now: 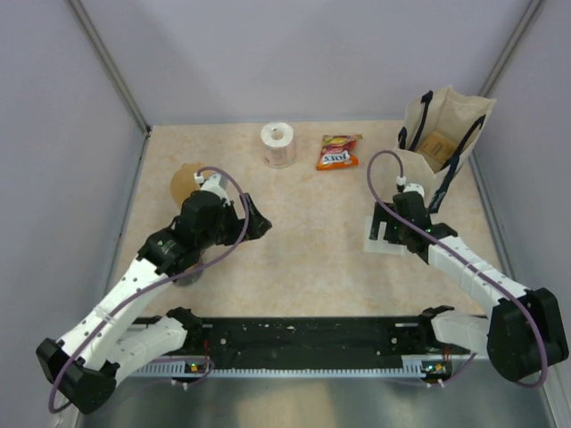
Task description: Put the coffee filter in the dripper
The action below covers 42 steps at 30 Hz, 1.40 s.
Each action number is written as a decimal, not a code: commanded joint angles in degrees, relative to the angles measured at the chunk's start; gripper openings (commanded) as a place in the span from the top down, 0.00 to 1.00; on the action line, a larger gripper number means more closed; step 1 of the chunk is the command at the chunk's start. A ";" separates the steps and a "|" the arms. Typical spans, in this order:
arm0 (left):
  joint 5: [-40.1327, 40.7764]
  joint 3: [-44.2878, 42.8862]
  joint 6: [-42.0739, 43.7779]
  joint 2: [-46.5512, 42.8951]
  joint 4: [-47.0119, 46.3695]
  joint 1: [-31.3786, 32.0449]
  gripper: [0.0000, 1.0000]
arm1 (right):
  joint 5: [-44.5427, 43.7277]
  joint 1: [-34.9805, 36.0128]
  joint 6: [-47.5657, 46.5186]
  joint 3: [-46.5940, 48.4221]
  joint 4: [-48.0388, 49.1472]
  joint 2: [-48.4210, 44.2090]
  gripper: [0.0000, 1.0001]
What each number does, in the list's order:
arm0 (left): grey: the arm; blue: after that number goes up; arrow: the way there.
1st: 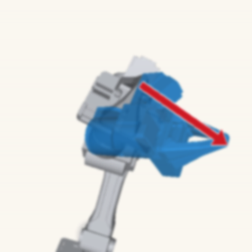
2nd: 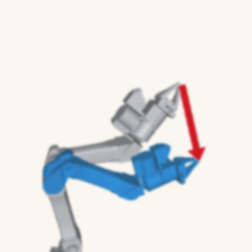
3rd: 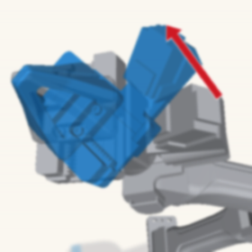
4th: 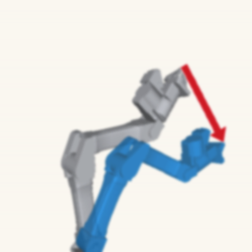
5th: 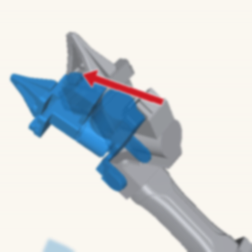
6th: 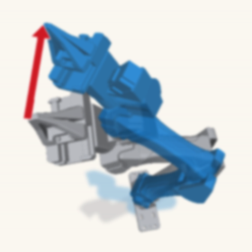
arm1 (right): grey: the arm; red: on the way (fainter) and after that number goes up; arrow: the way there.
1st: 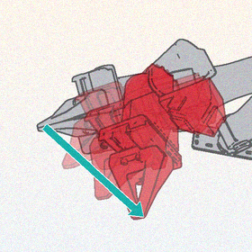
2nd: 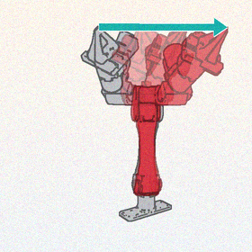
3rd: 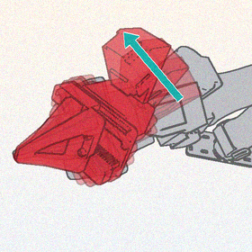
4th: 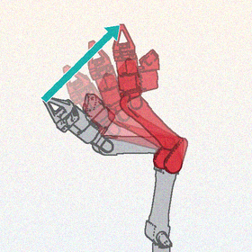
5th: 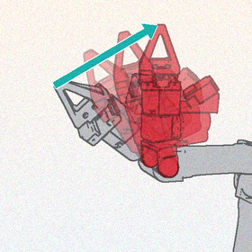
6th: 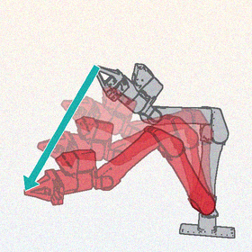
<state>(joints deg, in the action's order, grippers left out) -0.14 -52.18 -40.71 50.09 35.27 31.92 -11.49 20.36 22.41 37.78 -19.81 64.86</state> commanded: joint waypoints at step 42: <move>3.57 4.37 2.30 3.26 -10.48 4.29 0.01 | 9.37 -5.77 0.44 -3.33 13.93 10.64 0.22</move>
<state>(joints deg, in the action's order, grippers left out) 1.85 -48.07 -39.18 54.08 26.94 36.03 -7.25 15.09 23.77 33.67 -6.81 77.62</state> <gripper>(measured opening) 0.986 0.808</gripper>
